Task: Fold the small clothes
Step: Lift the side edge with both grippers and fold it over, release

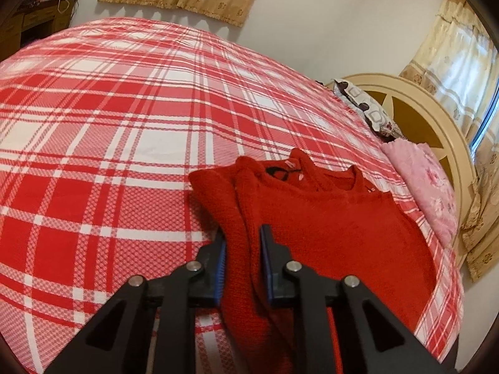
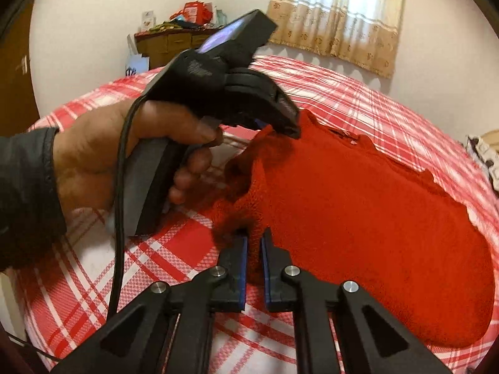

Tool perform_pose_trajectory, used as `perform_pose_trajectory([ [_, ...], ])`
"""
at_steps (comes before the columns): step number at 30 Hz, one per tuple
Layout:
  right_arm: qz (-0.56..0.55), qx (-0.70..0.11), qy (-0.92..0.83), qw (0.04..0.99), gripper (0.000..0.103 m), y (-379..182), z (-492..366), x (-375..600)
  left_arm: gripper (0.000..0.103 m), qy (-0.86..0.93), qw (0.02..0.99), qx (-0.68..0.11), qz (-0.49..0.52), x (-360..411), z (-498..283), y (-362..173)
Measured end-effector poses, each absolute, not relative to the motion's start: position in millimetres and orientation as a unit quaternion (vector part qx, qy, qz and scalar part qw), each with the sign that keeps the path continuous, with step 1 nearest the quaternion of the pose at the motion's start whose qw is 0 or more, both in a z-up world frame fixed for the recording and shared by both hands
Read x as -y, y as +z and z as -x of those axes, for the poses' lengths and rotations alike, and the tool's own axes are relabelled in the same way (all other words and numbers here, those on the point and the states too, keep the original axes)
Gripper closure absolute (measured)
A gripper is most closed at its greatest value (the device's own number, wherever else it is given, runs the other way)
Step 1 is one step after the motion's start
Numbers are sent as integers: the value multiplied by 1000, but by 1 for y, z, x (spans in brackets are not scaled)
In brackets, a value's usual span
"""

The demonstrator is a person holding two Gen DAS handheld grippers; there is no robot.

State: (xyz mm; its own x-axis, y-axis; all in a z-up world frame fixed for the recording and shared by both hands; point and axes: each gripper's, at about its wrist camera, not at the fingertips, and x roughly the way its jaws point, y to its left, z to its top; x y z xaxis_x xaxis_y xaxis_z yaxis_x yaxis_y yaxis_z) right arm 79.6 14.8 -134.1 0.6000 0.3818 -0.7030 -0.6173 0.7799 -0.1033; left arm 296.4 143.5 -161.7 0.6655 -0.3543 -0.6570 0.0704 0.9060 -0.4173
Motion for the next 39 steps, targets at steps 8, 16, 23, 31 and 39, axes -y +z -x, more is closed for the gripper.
perform_pose_trajectory([
  [8,142,-337,284,887,97,-121,-80,6,87,-125,893,-383,203,-142,-292,-145],
  [16,117,-312,283,899,97,-97,-69,33,87,-152,882,-370,249,-127,-294,-116],
  [23,89,-307,273,907,97,-85,-74,69,87,-171,881,-358,257,-102,-298,-97],
  [31,43,-304,261,915,97,-79,-76,105,87,-192,881,-352,251,-67,-309,-82],
  [39,27,-304,238,922,97,-73,-79,139,88,-214,879,-354,237,-29,-320,-73],
])
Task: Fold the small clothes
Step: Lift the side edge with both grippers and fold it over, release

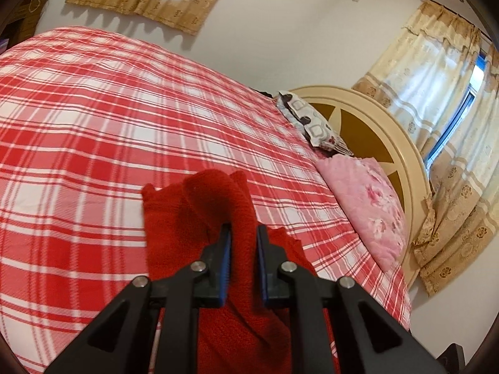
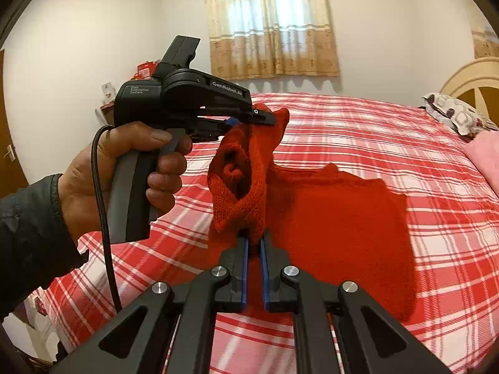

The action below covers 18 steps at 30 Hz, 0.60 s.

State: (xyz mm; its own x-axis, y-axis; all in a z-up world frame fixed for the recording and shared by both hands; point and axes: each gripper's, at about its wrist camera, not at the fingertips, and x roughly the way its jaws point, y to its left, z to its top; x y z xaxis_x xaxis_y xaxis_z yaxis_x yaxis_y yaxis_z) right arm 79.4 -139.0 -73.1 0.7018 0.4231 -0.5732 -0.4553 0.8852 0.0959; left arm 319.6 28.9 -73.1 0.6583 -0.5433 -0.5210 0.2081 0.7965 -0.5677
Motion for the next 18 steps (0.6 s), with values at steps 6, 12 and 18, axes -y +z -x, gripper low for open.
perform_pose_trajectory([
  [6,14,-312,218,925,97,-74,-82,170,88,-235,874,-362,224,6,-328,-70],
  [12,-8,-320,201,926,97,-73,-82,200,88,-254,868,-376,204,40,-337,-72],
  [18,-27,-331,187,925,97,-78,-77,225,88,-268,860,-391,190,67,-341,-80],
])
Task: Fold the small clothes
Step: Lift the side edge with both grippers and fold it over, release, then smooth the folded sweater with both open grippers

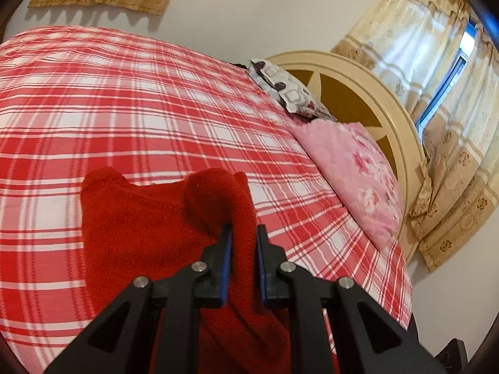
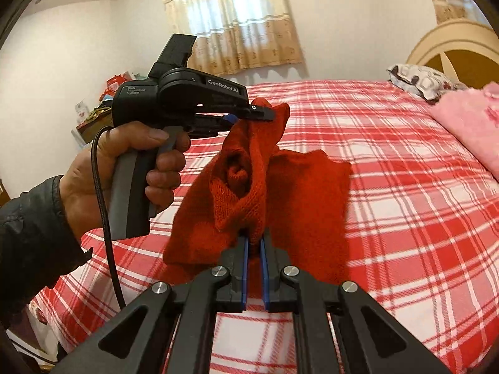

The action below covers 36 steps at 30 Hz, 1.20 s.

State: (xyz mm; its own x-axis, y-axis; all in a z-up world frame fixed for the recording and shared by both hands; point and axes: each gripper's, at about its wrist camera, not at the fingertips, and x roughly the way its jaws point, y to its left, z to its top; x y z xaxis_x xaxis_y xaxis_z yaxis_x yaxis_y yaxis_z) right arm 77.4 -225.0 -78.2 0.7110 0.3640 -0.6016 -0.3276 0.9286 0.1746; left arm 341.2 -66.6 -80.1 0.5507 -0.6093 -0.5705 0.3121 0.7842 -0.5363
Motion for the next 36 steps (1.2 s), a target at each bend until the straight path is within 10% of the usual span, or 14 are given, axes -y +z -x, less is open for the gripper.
perform_pose_trajectory([
  [18,-152,-406,173,884,97,-124,-85,285,88,-279,868,-403,72,143,-340,-93],
  [23,-183,-410,172,877,87,-126,-85,297,39,-276,896,-347,36,128,-306,-68],
  [24,-185,-408,163,879,68,-125,-84,299,35,-263,905,-335,26,118,-294,-65],
  [25,-190,-402,152,882,53,-122,-81,304,34,-259,908,-329,21,112,-288,-66],
  [36,-126,-356,154,913,53,-73,-130,269,33,-193,913,-359,-10,67,-245,-132],
])
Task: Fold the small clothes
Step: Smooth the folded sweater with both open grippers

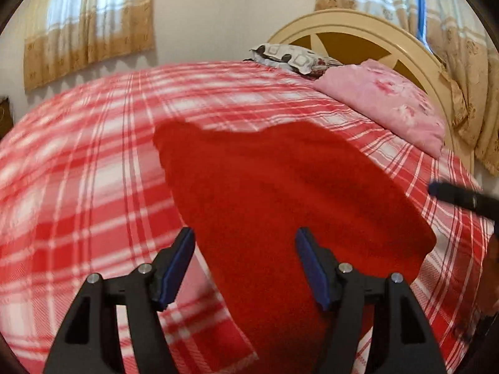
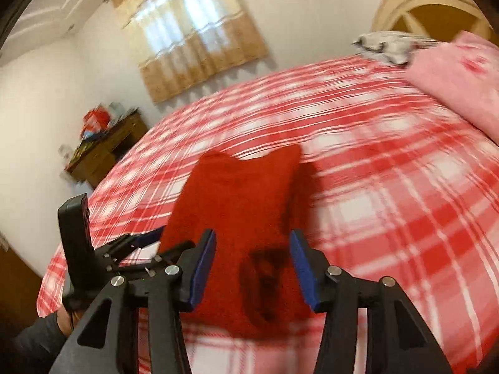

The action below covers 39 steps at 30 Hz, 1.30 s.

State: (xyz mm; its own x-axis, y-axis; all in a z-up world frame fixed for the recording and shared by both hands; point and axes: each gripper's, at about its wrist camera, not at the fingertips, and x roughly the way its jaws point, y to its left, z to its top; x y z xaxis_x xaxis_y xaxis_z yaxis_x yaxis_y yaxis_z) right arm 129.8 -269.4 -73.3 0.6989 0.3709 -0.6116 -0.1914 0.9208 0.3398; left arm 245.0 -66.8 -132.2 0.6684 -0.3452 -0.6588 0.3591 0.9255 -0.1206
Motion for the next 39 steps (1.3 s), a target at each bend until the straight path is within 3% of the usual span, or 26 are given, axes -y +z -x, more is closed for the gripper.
perform_pose_trajectory([
  [6,-92,-420,131,893,57,-108,-184,258,29,-185,917,-352,-21,77,-241,-135],
  [9,-145,-437,124,879,56,-125,-196,283,26,-190,915,-357,-15,78,-243,-136],
  [12,-140,-430,116,884,56,-115,-190,283,22,-192,914,-359,-2,76,-244,-136],
  [18,-82,-340,136,927,56,-62,-169,249,20,-192,920,-340,24,65,-238,-127],
  [26,-88,-420,149,891,56,-103,-217,244,19,-159,917,-364,37,56,-253,-137],
  [30,-111,-427,133,887,57,-120,-223,269,15,-179,903,-388,56,58,-256,-147],
  [33,-121,-430,142,883,57,-121,-227,274,5,-172,898,-401,61,61,-265,-150],
  [39,-118,-411,164,889,54,-108,-219,273,1,-181,885,-418,97,55,-267,-157],
])
